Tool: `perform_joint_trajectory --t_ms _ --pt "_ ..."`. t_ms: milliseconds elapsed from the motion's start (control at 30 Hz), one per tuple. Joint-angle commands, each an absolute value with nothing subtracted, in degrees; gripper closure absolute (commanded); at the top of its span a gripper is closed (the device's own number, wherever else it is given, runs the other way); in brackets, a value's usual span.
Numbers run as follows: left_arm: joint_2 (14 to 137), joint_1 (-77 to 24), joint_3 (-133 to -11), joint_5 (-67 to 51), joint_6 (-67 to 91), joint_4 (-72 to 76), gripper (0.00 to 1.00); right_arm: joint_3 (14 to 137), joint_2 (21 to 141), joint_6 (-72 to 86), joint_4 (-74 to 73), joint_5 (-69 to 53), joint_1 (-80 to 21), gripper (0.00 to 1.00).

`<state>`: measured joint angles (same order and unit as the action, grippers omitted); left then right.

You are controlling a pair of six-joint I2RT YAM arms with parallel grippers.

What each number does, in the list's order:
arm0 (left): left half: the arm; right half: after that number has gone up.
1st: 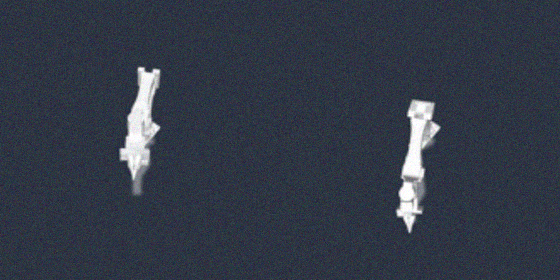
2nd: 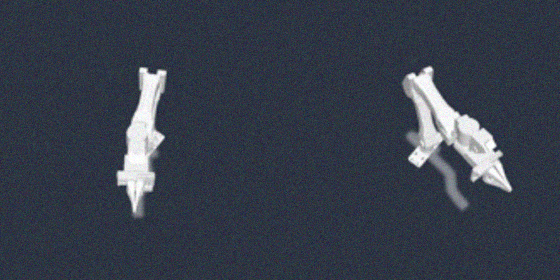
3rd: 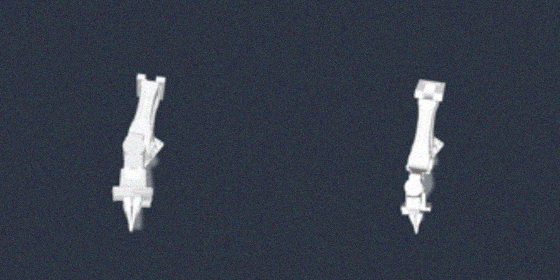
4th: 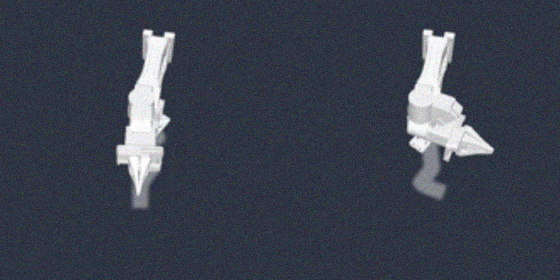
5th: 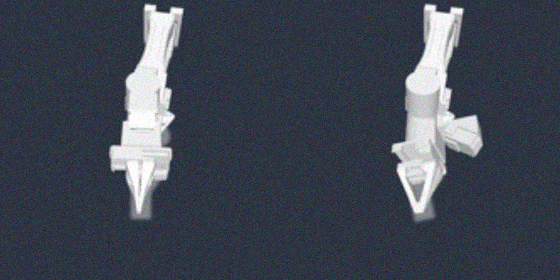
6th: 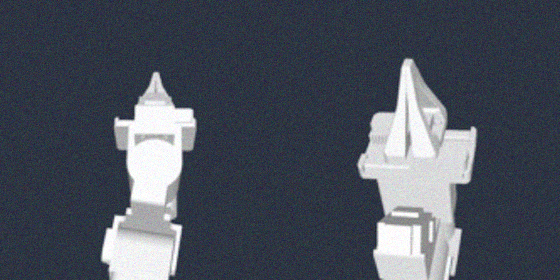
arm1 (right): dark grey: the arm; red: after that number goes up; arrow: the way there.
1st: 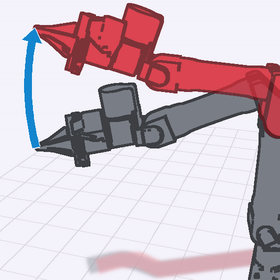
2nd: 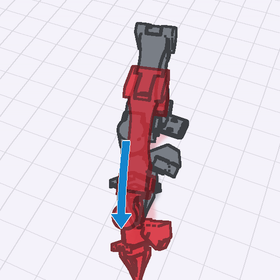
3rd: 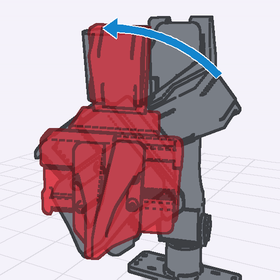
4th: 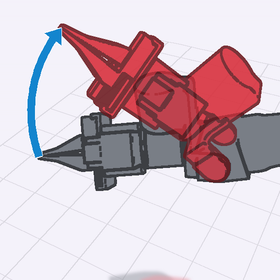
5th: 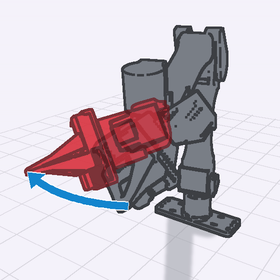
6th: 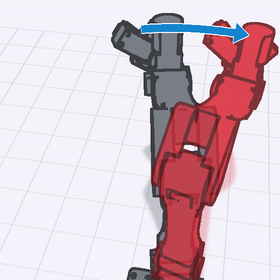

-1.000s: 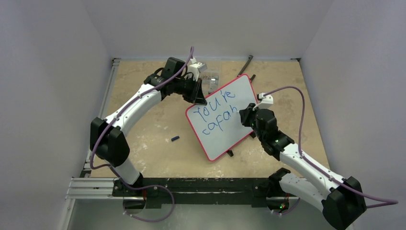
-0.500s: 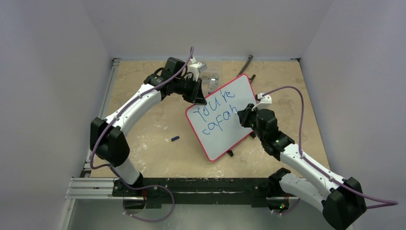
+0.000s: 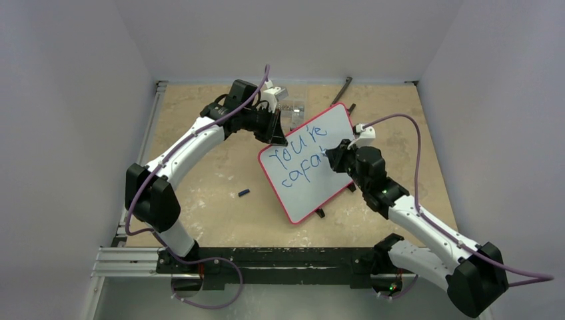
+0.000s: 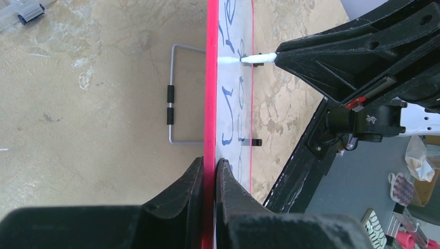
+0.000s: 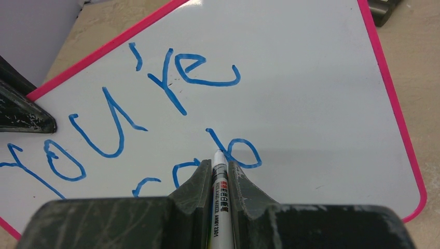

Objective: Write a sentence on the whiteboard

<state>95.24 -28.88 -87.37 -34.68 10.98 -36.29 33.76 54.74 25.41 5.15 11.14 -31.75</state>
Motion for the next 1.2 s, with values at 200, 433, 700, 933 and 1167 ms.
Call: perform_joint_trajectory --t_ms 200,433,700,933,1167 --pt "93.88 -28.37 -87.70 -30.14 8.44 -34.21 1.00 36.93 48.16 25.47 2.55 11.98 -31.75 1.00" --pt "93.69 -28.38 -87.63 -30.21 8.34 -34.28 1.00 39.41 51.58 23.29 2.29 18.75 -31.81 1.00" --pt "93.72 -28.34 -87.63 -30.32 8.22 -34.33 1.00 41.77 56.39 21.99 4.60 21.06 -31.56 1.00" --pt "93.84 -28.39 -87.71 -30.41 8.18 -34.33 1.00 43.97 58.93 21.34 5.64 21.29 -31.29 1.00" --pt "93.86 -28.38 -87.63 -30.41 8.17 -34.32 1.00 43.66 60.54 21.31 6.31 21.42 -30.90 1.00"
